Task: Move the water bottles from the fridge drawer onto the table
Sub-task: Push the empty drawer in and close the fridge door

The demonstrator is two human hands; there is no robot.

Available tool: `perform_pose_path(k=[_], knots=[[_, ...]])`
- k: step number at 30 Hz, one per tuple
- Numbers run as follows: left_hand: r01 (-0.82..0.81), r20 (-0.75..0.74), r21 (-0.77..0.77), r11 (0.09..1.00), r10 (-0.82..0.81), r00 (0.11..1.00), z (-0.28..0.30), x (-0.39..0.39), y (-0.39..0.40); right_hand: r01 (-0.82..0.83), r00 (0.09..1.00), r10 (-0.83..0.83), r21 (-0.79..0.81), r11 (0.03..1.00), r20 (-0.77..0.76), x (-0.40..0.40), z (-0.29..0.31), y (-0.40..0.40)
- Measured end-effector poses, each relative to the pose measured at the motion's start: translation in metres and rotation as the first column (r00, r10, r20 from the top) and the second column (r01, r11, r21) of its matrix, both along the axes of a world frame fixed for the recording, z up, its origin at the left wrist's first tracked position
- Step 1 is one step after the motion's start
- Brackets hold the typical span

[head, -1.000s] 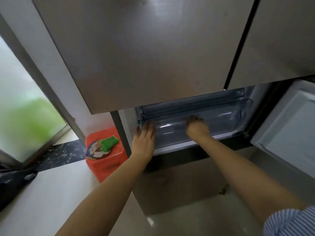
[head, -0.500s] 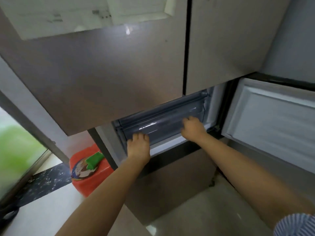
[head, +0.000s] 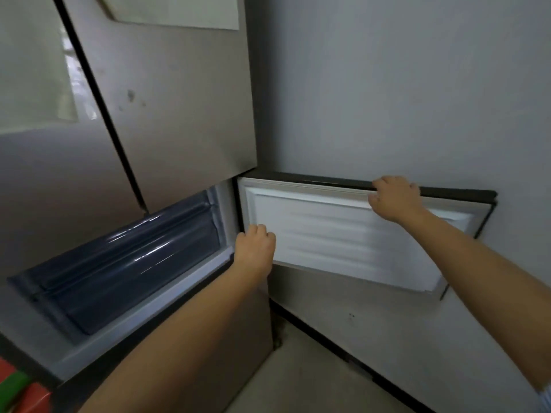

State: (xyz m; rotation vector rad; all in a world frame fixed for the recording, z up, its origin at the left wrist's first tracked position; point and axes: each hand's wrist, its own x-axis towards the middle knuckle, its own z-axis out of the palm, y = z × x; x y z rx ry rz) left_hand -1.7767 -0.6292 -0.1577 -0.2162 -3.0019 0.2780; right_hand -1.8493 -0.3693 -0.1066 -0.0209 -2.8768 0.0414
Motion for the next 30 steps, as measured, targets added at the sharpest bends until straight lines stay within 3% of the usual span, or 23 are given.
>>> perform_pose_path(k=[6, 10, 13, 18, 24, 27, 30], knots=[[-0.056, -0.037, 0.115, 0.992, 0.06, 0.997, 0.01, -0.01, 0.105, 0.087, 0.961, -0.111, 0.104, 0.991, 0.254, -0.028, 0.0, 0.127], [-0.108, -0.02, 0.195, 0.975, 0.114, 0.993, 0.007, -0.005, 0.155, -0.022, 0.967, 0.026, -0.017, 1.0, 0.253, -0.028, -0.015, 0.156], [-0.134, 0.022, 0.283, 0.95, 0.134, 0.991, 0.006, 0.012, 0.18, -0.167, 0.953, 0.145, 0.062, 0.984, 0.267, -0.012, -0.004, 0.156], [-0.171, 0.023, 0.3, 0.938, 0.172, 0.985, 0.007, 0.053, 0.189, -0.452, 0.848, 0.35, 0.198, 0.87, 0.397, 0.043, 0.021, 0.134], [-0.251, -0.109, 0.345, 0.904, 0.304, 0.946, 0.021, 0.119, 0.148, -0.629, 0.613, 0.576, -0.106, 0.77, 0.54, 0.115, 0.032, 0.062], [-0.312, -0.142, 0.391, 0.866, 0.391, 0.909, 0.03, 0.161, 0.12, -0.749, 0.579, 0.702, -0.068, 0.659, 0.414, 0.136, 0.022, 0.014], [-0.416, -0.033, 0.481, 0.772, 0.49, 0.871, 0.034, 0.206, 0.084, -0.823, 0.512, 0.794, -0.078, 0.563, 0.326, 0.152, 0.005, -0.039]])
